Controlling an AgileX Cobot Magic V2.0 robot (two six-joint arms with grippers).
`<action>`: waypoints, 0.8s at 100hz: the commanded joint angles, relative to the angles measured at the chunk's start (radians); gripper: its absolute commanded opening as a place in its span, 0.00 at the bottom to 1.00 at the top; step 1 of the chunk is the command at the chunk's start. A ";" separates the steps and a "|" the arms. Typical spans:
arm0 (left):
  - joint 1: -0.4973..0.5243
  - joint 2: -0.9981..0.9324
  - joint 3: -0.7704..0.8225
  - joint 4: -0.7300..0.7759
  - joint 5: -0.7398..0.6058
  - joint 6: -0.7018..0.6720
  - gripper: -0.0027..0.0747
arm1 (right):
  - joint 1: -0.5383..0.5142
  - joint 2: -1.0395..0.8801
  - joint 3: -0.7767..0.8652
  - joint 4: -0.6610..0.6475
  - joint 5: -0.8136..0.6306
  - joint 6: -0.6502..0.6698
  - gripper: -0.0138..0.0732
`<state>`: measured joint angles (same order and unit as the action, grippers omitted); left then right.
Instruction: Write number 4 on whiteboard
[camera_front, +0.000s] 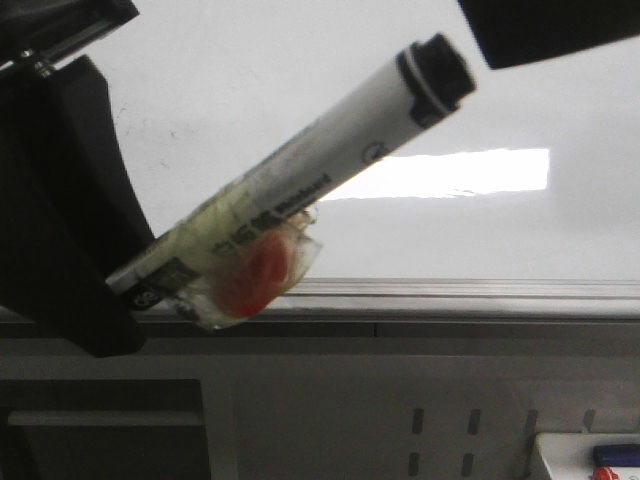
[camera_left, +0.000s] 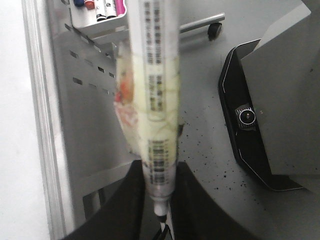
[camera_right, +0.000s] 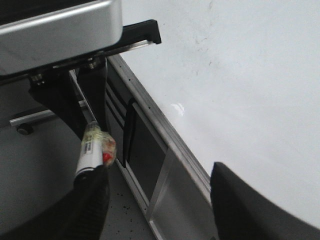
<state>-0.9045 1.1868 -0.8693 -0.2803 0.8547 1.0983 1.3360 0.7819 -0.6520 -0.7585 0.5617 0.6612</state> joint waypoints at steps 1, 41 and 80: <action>-0.006 -0.017 -0.030 -0.021 -0.035 0.008 0.01 | 0.003 0.011 -0.034 -0.022 -0.010 -0.010 0.62; -0.006 -0.017 -0.030 0.042 -0.060 0.008 0.01 | 0.047 0.017 -0.034 -0.026 -0.028 -0.012 0.62; -0.006 -0.017 -0.030 0.094 -0.115 0.008 0.01 | 0.059 0.017 -0.034 -0.133 -0.085 -0.012 0.62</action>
<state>-0.9045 1.1868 -0.8693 -0.1751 0.7904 1.1104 1.3948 0.7998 -0.6520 -0.8345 0.5277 0.6605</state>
